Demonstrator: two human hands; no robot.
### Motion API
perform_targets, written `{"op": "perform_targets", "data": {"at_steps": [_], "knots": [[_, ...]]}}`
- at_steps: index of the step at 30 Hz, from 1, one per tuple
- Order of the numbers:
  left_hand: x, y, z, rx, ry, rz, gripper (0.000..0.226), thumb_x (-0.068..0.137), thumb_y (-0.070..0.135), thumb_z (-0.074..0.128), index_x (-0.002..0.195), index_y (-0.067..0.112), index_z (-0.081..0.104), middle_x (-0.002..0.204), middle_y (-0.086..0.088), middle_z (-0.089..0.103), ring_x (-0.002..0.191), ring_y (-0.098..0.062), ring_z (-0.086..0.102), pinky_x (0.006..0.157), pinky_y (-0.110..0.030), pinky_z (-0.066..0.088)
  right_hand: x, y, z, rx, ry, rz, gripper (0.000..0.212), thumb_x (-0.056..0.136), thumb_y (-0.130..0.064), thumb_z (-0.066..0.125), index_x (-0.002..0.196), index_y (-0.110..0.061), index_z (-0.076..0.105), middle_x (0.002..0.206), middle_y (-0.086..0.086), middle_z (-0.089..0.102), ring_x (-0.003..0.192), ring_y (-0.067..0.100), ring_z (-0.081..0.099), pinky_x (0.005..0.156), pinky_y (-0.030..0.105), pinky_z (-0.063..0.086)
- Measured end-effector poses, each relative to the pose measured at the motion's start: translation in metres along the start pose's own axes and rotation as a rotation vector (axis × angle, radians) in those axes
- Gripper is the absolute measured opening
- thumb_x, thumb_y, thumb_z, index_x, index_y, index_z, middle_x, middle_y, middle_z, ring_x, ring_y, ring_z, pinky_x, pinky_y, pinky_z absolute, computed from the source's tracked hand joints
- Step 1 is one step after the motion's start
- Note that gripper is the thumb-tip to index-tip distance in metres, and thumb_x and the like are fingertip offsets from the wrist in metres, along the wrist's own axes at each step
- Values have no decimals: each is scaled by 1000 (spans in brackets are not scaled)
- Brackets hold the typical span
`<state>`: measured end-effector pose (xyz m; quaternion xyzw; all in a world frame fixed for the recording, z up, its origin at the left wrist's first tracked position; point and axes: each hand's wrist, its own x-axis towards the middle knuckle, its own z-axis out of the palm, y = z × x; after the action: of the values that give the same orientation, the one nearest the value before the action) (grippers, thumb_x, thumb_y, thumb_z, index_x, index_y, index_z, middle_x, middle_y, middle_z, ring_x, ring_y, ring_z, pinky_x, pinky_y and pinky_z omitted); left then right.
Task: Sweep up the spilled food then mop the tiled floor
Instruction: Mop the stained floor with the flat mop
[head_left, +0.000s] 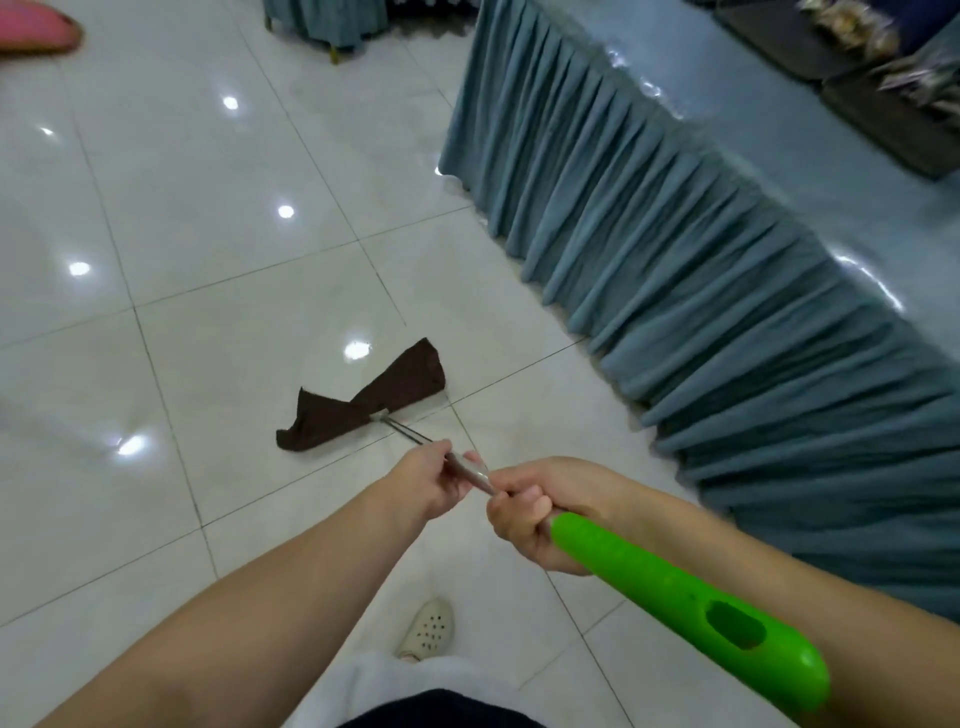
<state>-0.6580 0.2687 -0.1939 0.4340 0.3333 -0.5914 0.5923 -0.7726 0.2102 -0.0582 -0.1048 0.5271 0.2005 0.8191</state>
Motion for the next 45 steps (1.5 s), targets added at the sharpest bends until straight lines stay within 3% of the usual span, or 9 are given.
{"op": "perform_targets", "data": {"at_steps": [3,17,23,27,30,33,37,40,45], "knots": [[1,-18,-2,-3,10,-48,21,101,12,39,82,3,40,77,-11,42,63,-18,45,39,-24,51,-18,9,-16,-66,104,52,28,93,-9,53,66,-10,46,54,-2,34,24,5,30,26,7,26],[35,18,-5,176,162,6,24,102,16,34,81,5,38,71,-8,41,57,-14,41,35,-16,45,29,-6,3,-57,124,-29,24,96,-4,43,76,-17,43,65,-1,29,26,3,30,25,7,23],[52,82,-5,219,214,63,23,101,12,34,79,7,36,71,-7,38,56,-13,39,34,-12,42,58,-36,53,-18,82,-52,27,94,-1,40,70,-14,42,56,0,37,25,3,31,25,8,24],[64,139,2,241,217,99,8,102,13,33,99,6,36,72,-7,38,56,-12,38,36,-15,39,78,-73,98,-26,67,-13,30,95,-5,39,66,-10,39,36,0,38,20,5,31,23,11,24],[70,183,7,270,231,124,8,101,12,34,106,5,34,74,-8,39,58,-12,40,50,-21,38,96,-99,132,-28,79,-26,32,95,-6,40,63,-9,40,45,-1,37,20,4,29,23,10,23],[80,230,9,291,245,128,10,101,13,34,107,5,35,74,-8,41,58,-12,42,50,-21,38,115,-124,166,-36,89,-53,31,95,-5,40,64,-8,42,57,-1,38,21,3,30,23,10,24],[93,291,6,314,272,106,13,100,15,37,93,5,41,73,-7,45,55,-12,44,38,-18,40,143,-155,212,-3,84,-107,19,96,-3,42,89,-15,54,65,4,45,24,3,33,23,11,26],[102,330,4,316,296,119,21,100,15,38,81,6,39,75,-9,47,55,-11,45,35,-13,40,165,-175,239,9,86,-137,32,97,-3,42,115,-27,54,71,7,50,25,3,33,24,11,27],[108,375,4,369,245,136,10,99,15,35,98,6,39,73,-7,46,56,-11,45,37,-14,43,192,-202,272,62,50,-131,45,98,-6,43,137,-28,48,78,17,60,24,3,36,24,11,29]]}}
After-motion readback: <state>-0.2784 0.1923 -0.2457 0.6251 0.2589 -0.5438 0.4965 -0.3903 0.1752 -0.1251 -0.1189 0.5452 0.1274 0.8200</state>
